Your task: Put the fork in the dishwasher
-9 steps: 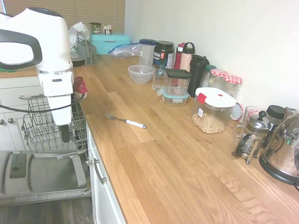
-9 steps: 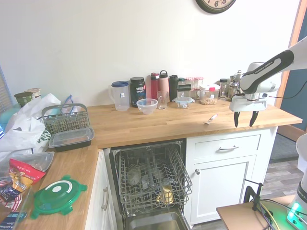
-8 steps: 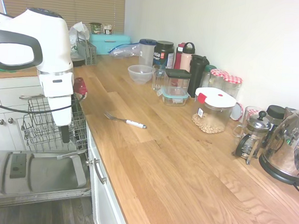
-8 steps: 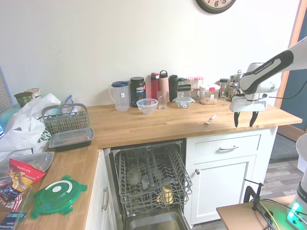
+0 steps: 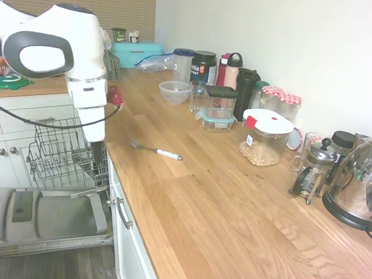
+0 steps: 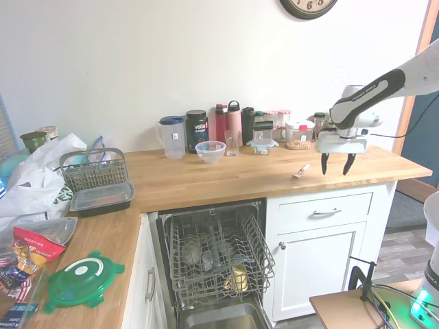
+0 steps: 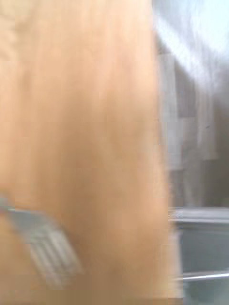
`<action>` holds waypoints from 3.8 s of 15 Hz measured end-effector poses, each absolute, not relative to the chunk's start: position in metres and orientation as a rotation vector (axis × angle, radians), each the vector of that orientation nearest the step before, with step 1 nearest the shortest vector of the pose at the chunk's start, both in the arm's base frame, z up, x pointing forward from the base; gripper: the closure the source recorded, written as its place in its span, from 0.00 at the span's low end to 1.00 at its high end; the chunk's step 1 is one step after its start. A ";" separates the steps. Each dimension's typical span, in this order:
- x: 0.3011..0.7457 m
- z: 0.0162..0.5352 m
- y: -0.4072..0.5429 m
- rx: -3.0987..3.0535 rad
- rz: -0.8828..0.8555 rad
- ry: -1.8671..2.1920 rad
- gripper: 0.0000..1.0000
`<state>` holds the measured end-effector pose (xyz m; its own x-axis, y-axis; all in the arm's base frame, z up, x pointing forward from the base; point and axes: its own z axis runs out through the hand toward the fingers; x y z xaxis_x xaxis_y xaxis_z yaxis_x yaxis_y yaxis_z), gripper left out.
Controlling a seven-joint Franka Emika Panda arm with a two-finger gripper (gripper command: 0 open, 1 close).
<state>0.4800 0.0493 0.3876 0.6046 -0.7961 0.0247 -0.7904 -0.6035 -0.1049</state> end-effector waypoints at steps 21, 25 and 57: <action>0.640 0.356 0.078 -2.636 -0.269 1.574 0.00; 0.651 0.353 0.085 -2.636 -0.276 1.567 1.00; 0.650 0.390 0.082 -2.575 -0.263 1.565 1.00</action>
